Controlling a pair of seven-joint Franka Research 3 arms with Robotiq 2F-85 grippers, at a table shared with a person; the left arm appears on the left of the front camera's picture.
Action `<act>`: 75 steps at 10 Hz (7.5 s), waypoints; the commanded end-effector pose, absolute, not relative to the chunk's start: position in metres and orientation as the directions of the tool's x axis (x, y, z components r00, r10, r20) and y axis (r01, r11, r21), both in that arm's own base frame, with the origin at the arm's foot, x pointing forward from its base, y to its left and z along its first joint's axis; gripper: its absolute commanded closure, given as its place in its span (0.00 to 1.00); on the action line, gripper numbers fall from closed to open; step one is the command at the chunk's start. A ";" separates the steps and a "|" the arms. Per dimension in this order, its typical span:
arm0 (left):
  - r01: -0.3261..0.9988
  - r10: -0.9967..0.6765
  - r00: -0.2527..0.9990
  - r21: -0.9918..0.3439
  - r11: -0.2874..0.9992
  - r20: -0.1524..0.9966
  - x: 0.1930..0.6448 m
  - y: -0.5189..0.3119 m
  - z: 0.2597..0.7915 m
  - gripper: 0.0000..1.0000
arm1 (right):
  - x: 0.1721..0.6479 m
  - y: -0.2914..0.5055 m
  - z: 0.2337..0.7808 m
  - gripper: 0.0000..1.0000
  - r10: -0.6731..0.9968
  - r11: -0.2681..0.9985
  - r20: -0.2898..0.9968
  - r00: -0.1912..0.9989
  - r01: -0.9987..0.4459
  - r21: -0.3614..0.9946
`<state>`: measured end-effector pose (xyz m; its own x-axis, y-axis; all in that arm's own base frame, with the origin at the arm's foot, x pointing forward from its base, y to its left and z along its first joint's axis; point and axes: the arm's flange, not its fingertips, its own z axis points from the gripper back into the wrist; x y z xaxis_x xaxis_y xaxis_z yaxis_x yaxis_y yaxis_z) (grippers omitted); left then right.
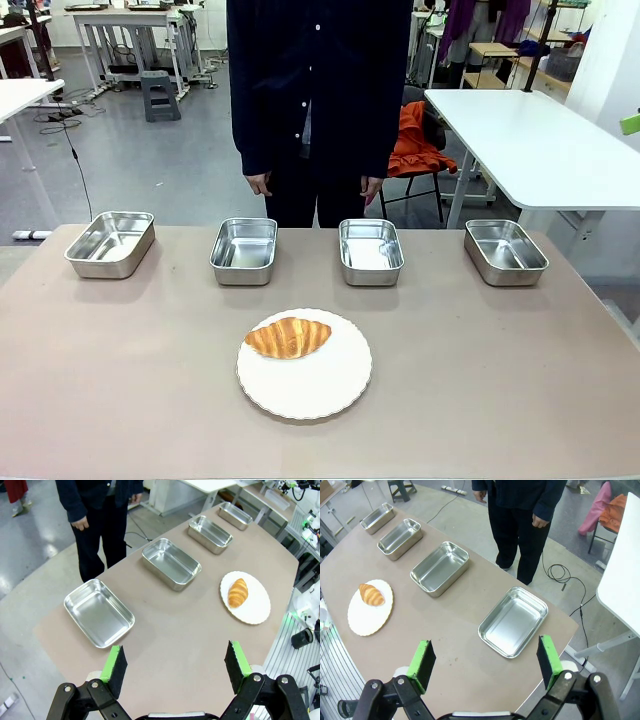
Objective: Place the bread in the container.
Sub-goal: Place the Butter Roll into the Airtight Container indicated by the human.
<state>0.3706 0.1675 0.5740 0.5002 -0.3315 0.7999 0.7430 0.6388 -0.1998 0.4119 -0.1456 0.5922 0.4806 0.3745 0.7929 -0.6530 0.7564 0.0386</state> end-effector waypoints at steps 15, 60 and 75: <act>0.752 -0.338 0.487 -0.190 0.631 0.805 0.369 0.169 0.574 0.00 | 0.412 -0.146 0.593 0.00 0.375 0.753 0.797 0.474 -0.657 0.036; 0.752 -0.338 0.487 -0.190 0.631 0.805 0.369 0.169 0.574 0.00 | 0.412 -0.146 0.593 0.00 0.375 0.753 0.797 0.474 -0.657 0.036; 0.752 -0.338 0.487 -0.190 0.631 0.805 0.369 0.169 0.574 0.00 | 0.412 -0.146 0.593 0.00 0.375 0.753 0.797 0.474 -0.657 0.036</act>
